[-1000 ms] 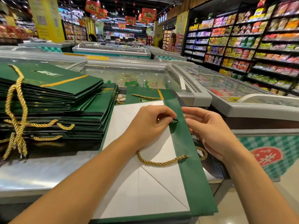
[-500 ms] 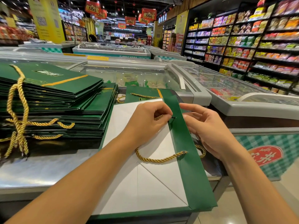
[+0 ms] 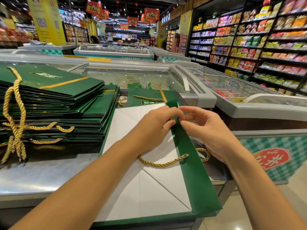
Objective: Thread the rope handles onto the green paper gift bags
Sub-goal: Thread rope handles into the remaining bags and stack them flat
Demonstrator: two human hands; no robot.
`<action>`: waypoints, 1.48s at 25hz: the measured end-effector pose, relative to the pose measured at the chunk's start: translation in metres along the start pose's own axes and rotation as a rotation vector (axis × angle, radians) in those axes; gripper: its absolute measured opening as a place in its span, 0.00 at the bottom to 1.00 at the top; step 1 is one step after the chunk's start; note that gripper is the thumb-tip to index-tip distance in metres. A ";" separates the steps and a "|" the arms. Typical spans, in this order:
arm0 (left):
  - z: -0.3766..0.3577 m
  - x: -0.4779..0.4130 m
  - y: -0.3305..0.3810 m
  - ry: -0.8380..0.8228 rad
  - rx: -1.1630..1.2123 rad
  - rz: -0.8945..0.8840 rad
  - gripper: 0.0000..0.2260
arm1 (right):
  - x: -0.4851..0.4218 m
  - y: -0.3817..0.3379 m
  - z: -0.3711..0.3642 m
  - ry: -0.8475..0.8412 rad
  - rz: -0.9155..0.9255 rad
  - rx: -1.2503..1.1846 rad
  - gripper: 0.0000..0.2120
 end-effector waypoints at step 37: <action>0.018 0.005 -0.033 0.040 0.034 0.314 0.08 | 0.001 0.000 -0.003 -0.049 0.064 0.726 0.23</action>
Point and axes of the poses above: each hand's wrist, its own x-axis away from the middle knuckle, its own z-axis out of the back of the hand, y = z × x, the point moved 6 cm from there along -x, towards the middle knuckle, and after that the axes turned 6 degrees about z, right-handed, at the moved point
